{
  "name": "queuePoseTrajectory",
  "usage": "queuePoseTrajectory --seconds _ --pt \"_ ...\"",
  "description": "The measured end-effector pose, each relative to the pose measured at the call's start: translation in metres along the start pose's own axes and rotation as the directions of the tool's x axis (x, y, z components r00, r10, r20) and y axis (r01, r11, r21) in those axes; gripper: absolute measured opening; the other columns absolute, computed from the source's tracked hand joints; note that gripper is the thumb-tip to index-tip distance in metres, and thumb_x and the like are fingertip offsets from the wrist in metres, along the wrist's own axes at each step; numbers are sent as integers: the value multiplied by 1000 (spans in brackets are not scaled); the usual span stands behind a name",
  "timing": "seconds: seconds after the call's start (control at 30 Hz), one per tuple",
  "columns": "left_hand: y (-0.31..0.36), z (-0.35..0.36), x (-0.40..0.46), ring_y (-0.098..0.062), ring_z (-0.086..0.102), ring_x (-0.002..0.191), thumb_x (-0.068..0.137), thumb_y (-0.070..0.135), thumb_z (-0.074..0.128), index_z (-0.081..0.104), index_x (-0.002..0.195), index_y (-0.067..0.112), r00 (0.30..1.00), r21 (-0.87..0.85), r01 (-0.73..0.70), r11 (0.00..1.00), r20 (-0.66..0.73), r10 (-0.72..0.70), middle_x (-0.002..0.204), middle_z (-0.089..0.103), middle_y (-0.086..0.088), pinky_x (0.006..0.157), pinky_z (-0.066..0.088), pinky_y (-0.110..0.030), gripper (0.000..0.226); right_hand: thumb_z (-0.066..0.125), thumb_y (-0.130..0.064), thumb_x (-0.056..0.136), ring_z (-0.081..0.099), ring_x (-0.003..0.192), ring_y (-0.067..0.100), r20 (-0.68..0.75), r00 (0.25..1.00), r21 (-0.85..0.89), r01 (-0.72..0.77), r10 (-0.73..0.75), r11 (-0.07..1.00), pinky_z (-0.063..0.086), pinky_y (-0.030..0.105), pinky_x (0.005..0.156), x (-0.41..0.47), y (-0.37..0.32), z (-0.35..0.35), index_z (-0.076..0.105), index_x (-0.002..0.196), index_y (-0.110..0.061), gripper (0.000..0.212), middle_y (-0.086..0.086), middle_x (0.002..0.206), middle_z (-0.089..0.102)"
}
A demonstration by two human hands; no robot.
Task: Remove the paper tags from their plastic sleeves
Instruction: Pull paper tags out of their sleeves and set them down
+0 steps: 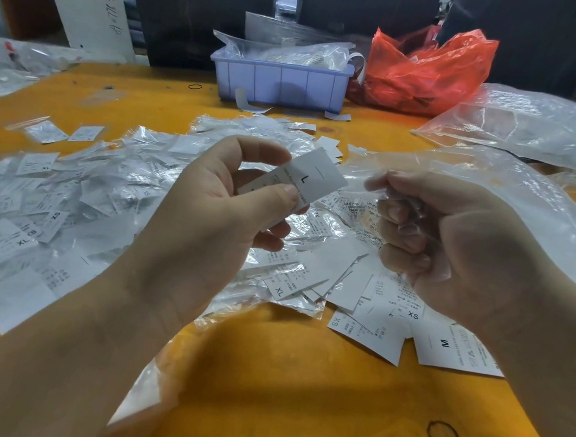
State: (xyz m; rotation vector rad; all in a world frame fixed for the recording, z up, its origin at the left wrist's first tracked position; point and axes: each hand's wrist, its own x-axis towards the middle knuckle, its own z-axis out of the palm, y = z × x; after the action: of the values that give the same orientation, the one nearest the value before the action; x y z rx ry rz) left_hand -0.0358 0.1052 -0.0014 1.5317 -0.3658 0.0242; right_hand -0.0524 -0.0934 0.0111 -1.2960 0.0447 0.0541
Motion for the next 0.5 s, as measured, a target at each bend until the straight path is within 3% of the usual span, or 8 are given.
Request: queuePoseTrajectory --seconds 0.5 --pt "0 -2 3 -9 62 60 72 20 66 62 101 27 999 8 -24 1000 -40 24 77 73 5 56 52 -23 29 49 -15 93 27 43 8 13 1000 11 0 0 1000 16 19 37 0 0 0 68 79 -9 25 -3 56 39"
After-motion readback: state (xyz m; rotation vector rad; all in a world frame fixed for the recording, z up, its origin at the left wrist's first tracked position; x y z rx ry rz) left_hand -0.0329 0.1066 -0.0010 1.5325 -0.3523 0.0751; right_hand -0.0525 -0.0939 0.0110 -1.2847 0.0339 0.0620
